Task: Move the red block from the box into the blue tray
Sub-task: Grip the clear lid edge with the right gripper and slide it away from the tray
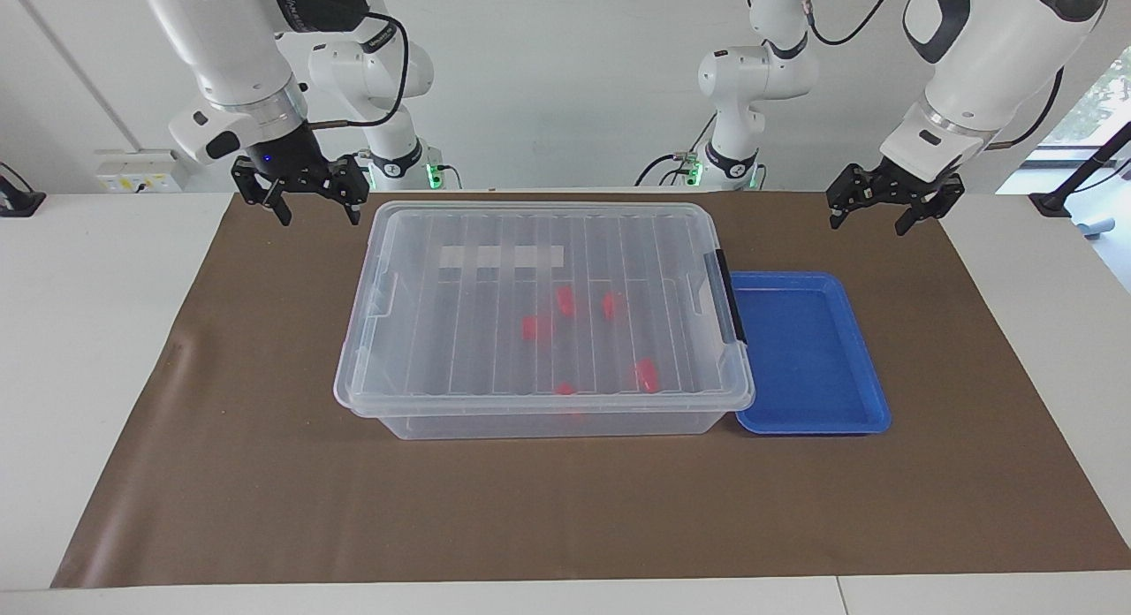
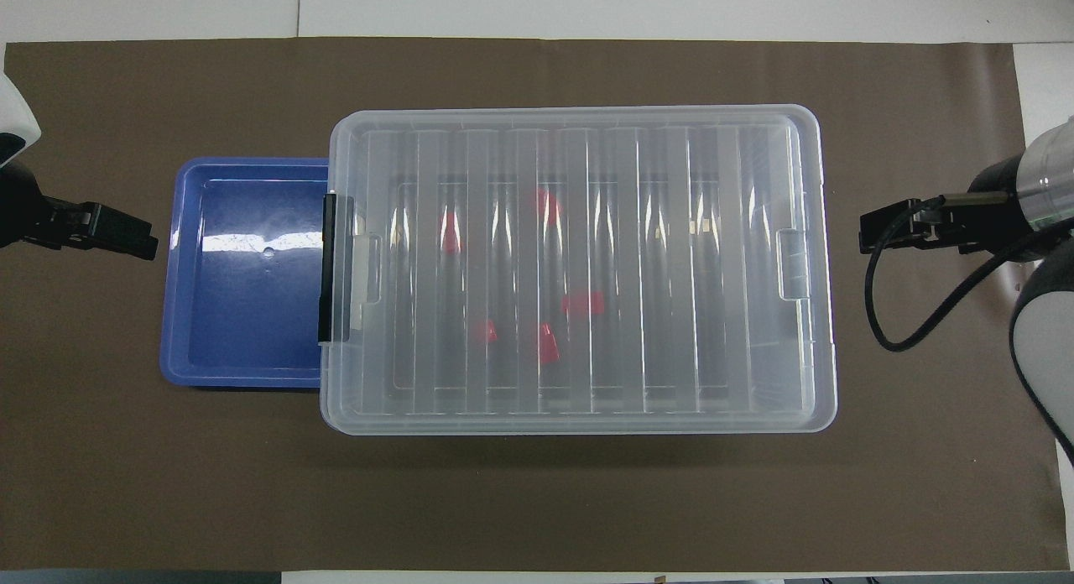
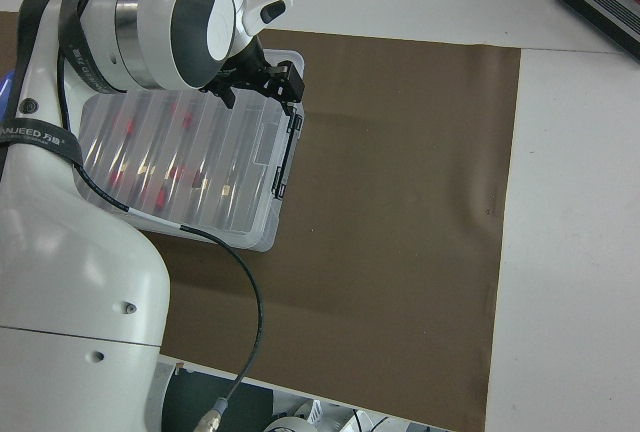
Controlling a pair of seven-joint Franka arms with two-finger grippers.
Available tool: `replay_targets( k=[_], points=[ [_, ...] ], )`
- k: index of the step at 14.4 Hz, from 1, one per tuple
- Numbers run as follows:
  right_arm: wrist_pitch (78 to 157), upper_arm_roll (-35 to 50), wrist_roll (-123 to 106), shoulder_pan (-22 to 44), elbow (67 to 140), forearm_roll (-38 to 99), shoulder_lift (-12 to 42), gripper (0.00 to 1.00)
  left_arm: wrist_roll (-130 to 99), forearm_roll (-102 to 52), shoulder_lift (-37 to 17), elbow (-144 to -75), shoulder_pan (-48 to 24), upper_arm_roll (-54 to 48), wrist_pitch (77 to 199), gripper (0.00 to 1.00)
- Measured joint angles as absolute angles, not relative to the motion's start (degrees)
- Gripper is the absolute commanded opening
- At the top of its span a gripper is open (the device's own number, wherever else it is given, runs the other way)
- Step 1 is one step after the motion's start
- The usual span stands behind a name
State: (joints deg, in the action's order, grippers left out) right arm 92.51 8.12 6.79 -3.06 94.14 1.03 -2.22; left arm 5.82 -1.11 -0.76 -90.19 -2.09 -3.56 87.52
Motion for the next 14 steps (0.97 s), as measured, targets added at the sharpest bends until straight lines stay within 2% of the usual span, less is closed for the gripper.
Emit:
replay_targets(
  k=[3, 8, 14],
  points=[
    [97.84, 8.3, 9.92, -2.74, 97.04, 1.39, -2.59, 1.0, 5.82, -1.11, -0.76, -90.19, -2.09, -3.56, 87.52, 1.0],
    [108.86, 8.51, 13.35, -0.69, 106.41, 4.16, -2.52, 1.0, 5.82, -1.11, -0.76, -90.19, -2.09, -3.56, 87.52, 1.0],
    [113.75, 8.2, 11.18, -0.61, 112.13, 4.08, -0.11, 1.0, 5.82, -1.11, -0.76, -90.19, -2.09, -3.56, 87.52, 1.0]
  ],
)
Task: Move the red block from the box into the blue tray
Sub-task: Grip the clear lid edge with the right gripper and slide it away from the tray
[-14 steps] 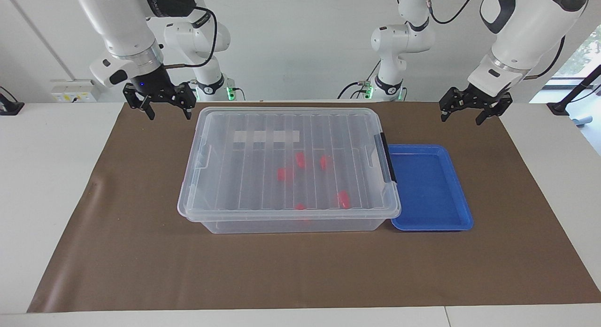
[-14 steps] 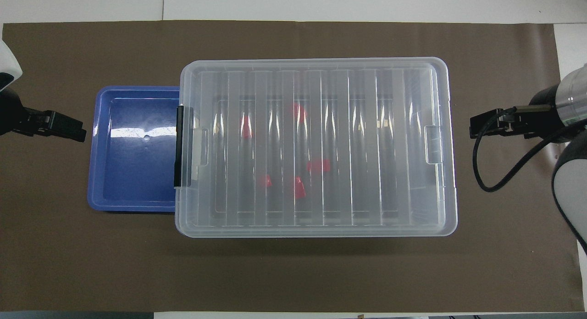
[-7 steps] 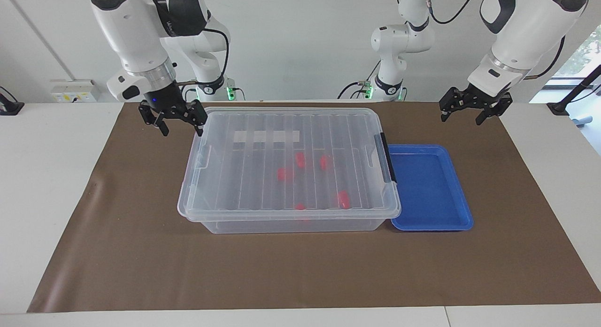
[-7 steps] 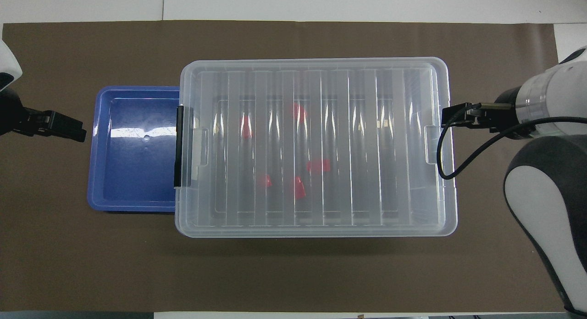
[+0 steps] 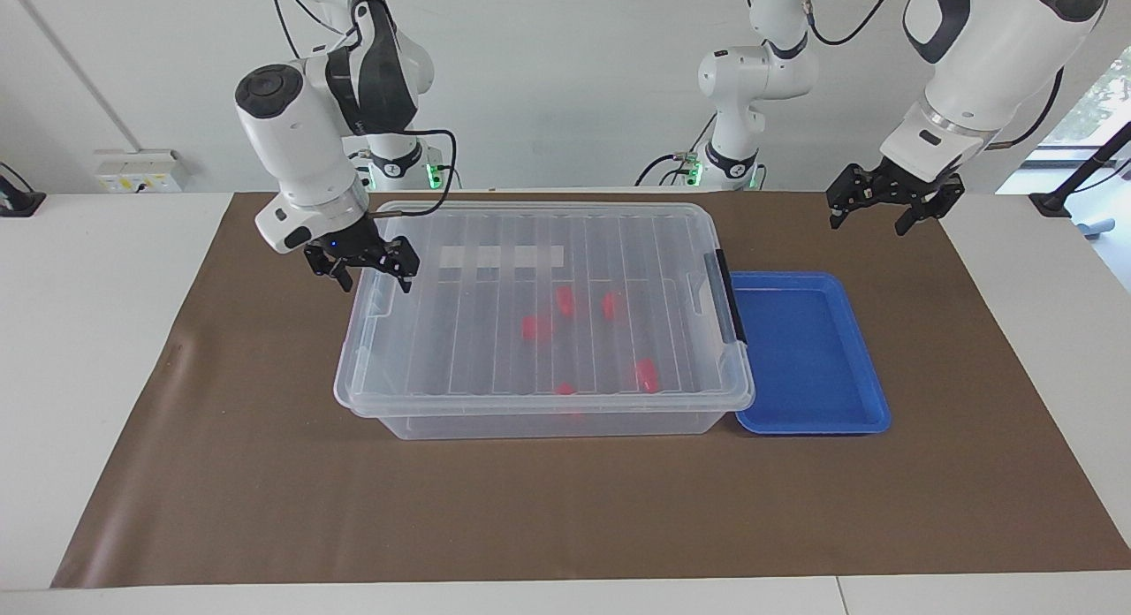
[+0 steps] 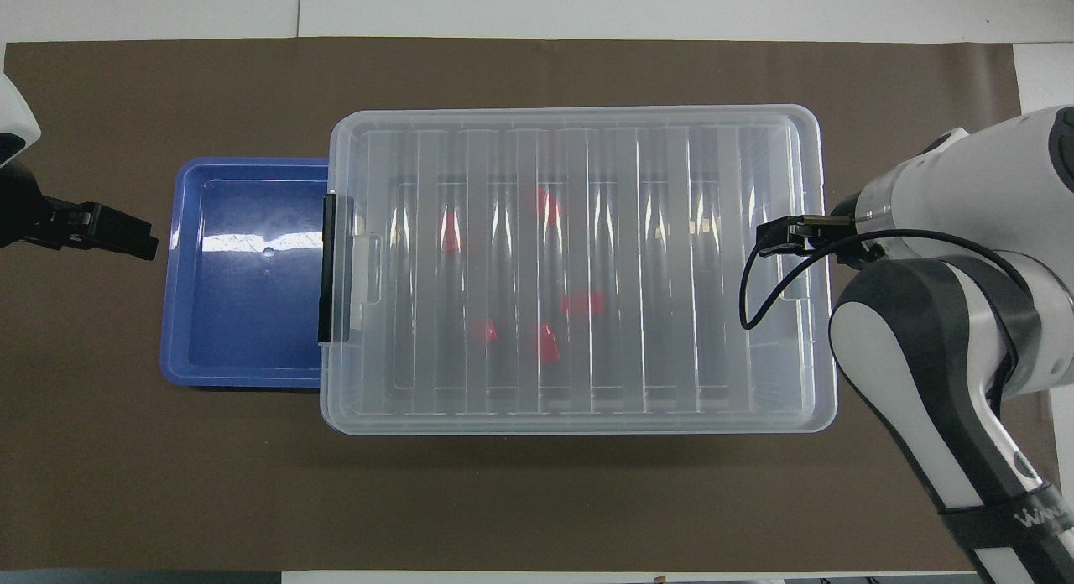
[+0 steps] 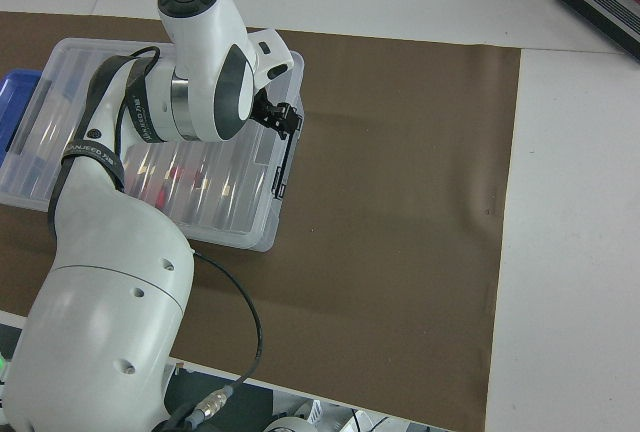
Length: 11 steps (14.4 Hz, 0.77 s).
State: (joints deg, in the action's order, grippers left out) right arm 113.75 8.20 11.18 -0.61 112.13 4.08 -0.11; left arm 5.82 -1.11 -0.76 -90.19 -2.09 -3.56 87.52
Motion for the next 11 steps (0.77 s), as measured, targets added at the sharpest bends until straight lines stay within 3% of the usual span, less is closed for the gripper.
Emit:
replay_targets(
  k=[11],
  points=[
    [117.93, 7.84, -1.96, -7.82, 116.67, 4.06, -0.44, 1.0, 5.82, -1.11, -0.76, -90.2, -2.09, -3.56, 87.52, 1.0]
  ],
)
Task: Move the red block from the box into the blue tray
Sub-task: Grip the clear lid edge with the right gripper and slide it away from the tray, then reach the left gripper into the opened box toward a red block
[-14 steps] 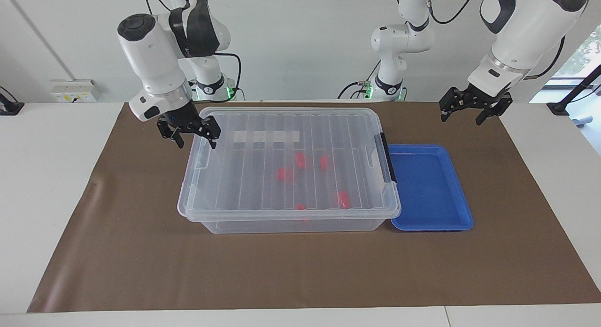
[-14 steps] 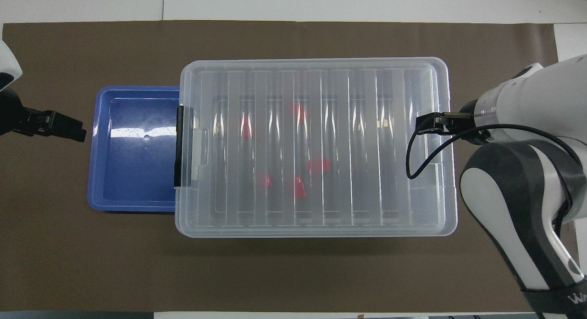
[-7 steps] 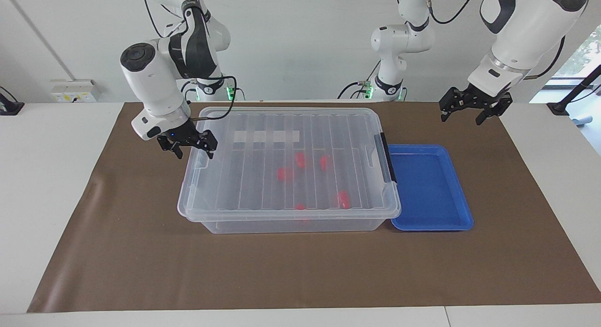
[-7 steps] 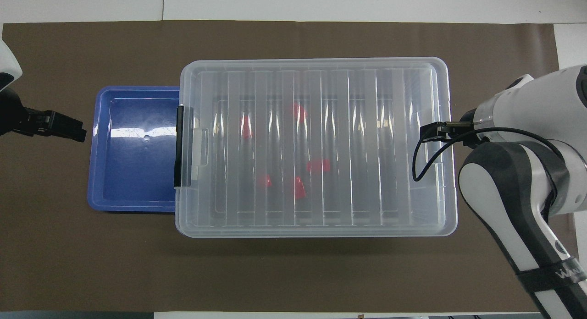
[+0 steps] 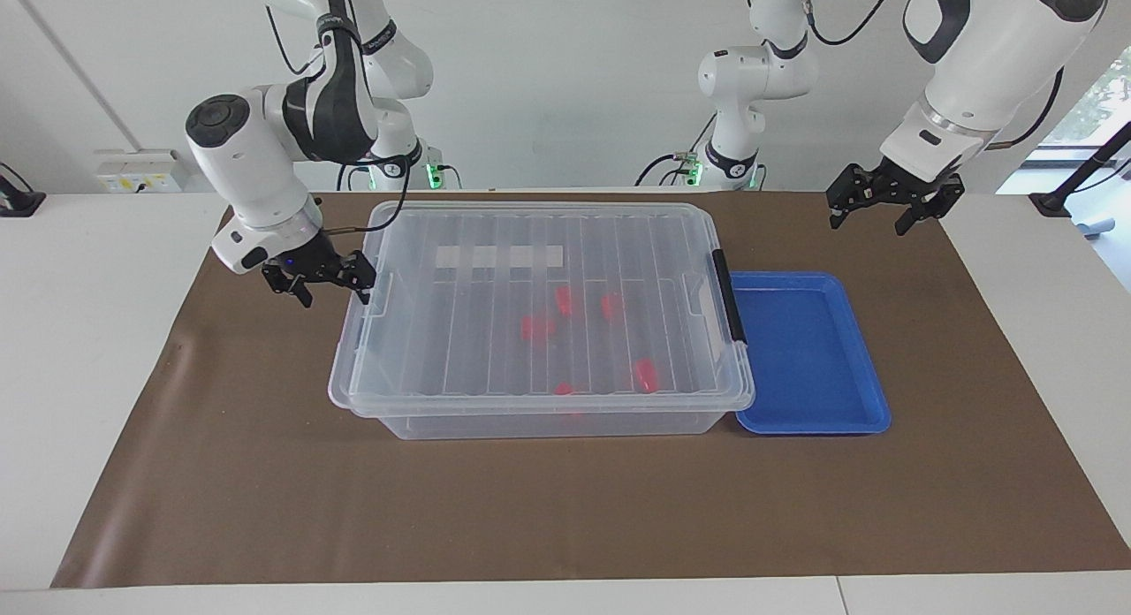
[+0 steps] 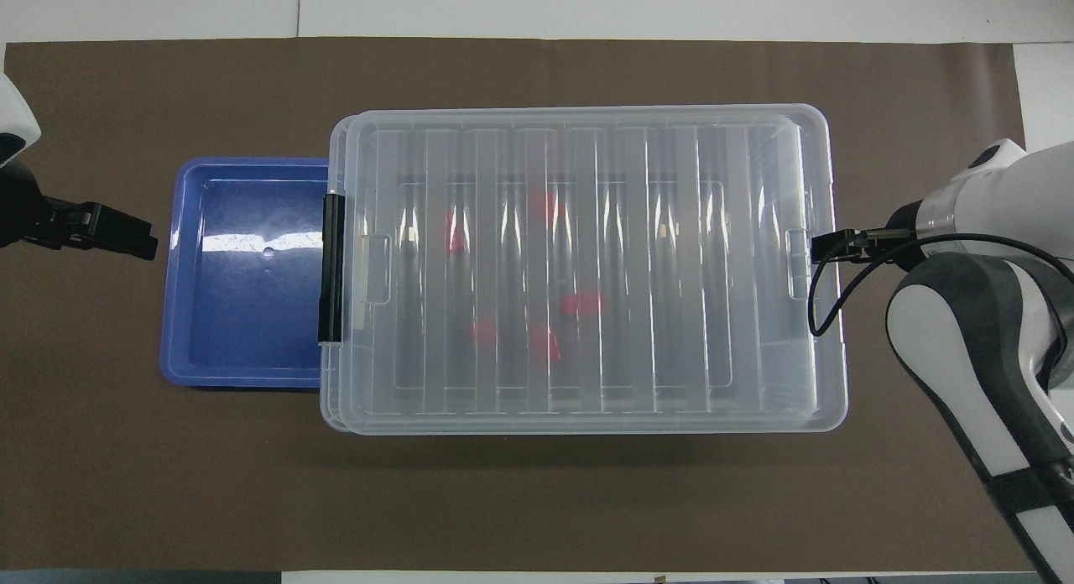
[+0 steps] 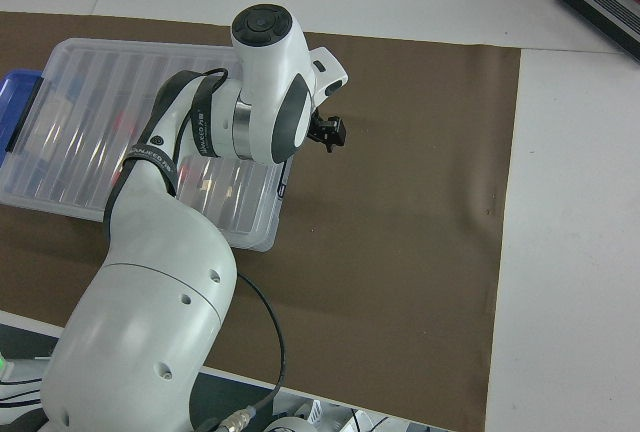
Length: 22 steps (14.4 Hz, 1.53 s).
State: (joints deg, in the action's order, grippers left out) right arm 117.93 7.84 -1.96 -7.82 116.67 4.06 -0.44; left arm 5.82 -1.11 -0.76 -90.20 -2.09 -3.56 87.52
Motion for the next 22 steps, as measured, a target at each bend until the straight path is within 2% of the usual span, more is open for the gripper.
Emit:
replay_targets(
  k=[8, 22],
  points=[
    [119.45, 7.68, -13.37, -15.42, 116.68, 3.4, -0.49, 1.0, 5.82, -1.11, -0.76, -90.2, -2.09, -3.56, 87.52, 1.0],
    [119.64, 7.65, -24.42, -23.02, 115.29, 2.55, -0.45, 1.0, 5.77, -1.11, -0.76, -90.2, -2.49, -4.15, 87.63, 1.0]
  ],
)
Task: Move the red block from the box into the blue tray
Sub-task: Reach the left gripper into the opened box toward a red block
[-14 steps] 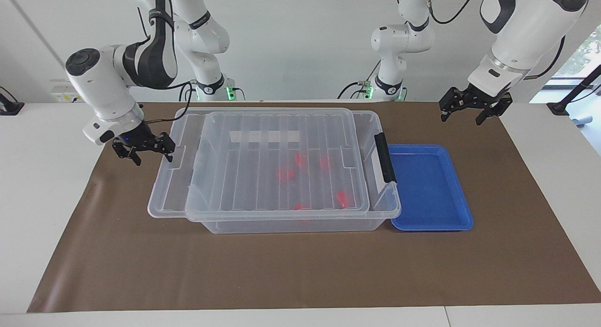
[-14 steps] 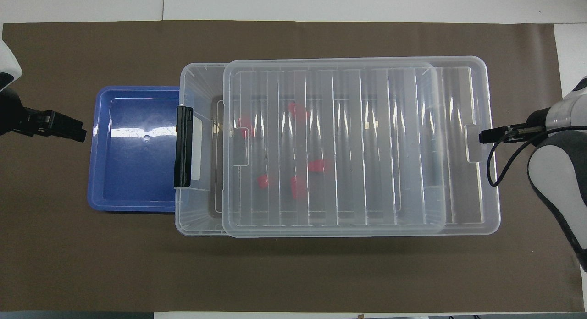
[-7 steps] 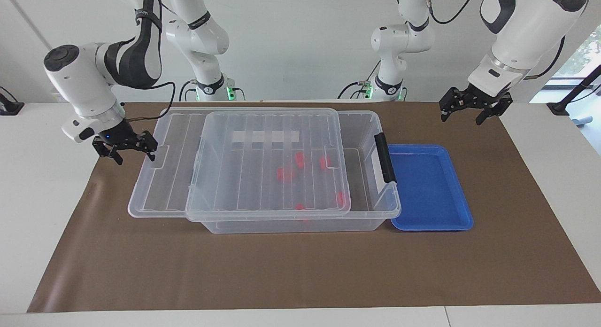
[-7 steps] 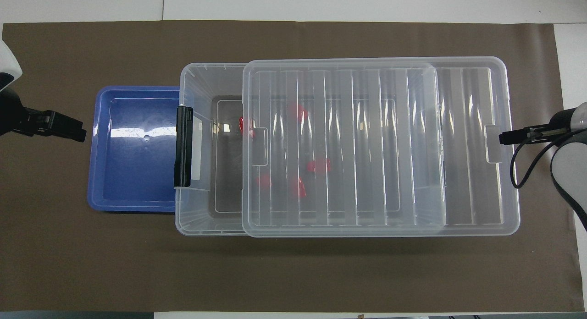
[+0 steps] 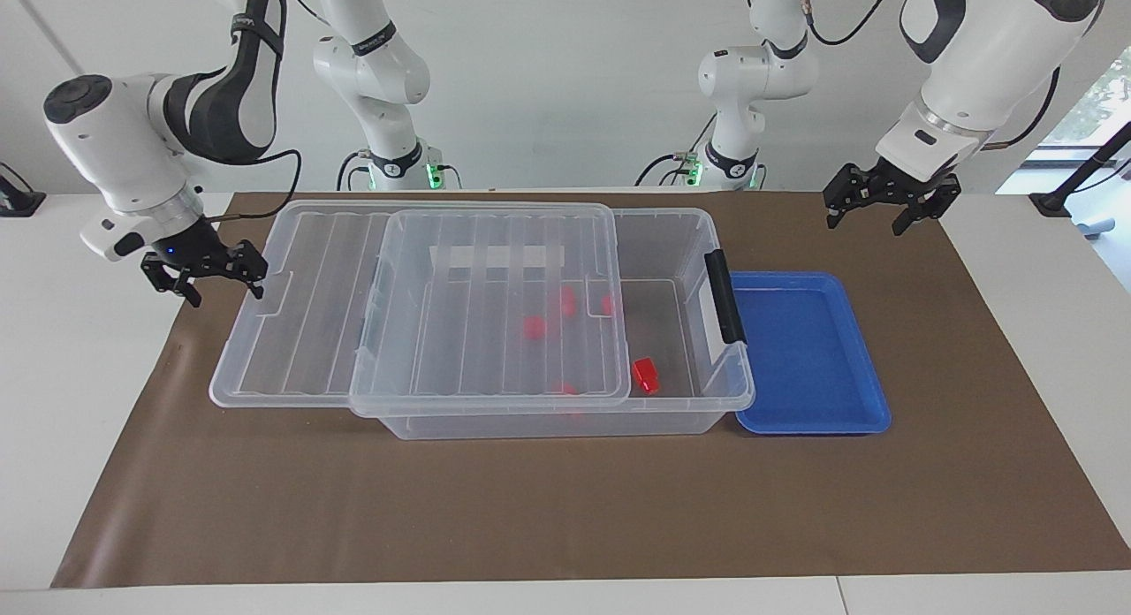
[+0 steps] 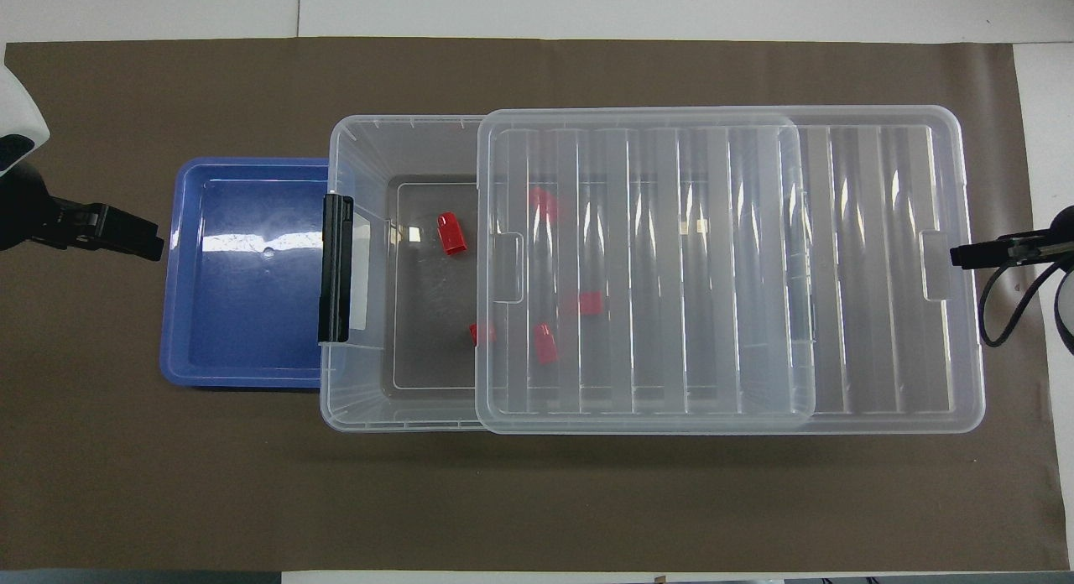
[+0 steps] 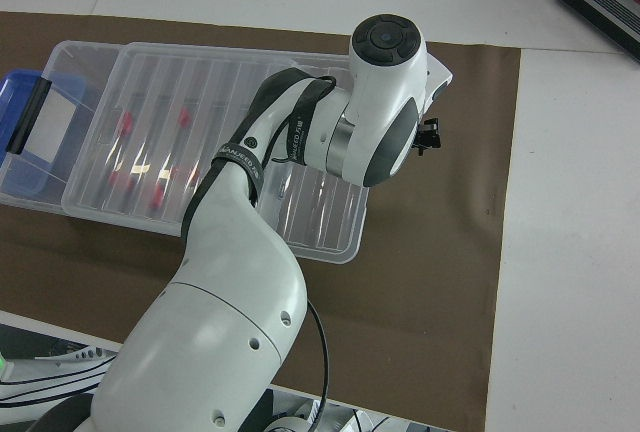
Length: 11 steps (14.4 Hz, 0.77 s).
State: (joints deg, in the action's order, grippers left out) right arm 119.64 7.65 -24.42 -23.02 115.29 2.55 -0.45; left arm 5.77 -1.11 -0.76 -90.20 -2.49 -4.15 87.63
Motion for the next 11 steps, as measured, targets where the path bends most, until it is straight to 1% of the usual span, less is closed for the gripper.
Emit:
replay_targets(
  k=[2, 4, 8, 11],
  points=[
    [119.7, 7.65, -25.47, -23.75, 115.13, 1.73, -0.41, 1.0, 4.86, -1.11, -0.75, -90.47, -3.91, -4.49, 89.69, 1.0],
    [119.78, 7.66, -26.42, -24.39, 115.02, 1.06, -0.34, 1.0, 1.7, -1.11, -0.68, -91.93, -7.08, -4.76, 93.69, 1.0],
    [120.43, 7.62, -29.25, -25.94, 114.68, 0.94, -0.21, 1.0, -10.81, -1.11, -0.68, -98.19, -15.5, -5.15, 102.58, 1.0],
    [120.48, 7.62, -30.05, -26.5, 114.41, 0.42, -0.09, 1.0, -19.59, -1.1, -1.6, -102.62, -20.07, -5.22, 108.72, 1.0]
  ],
)
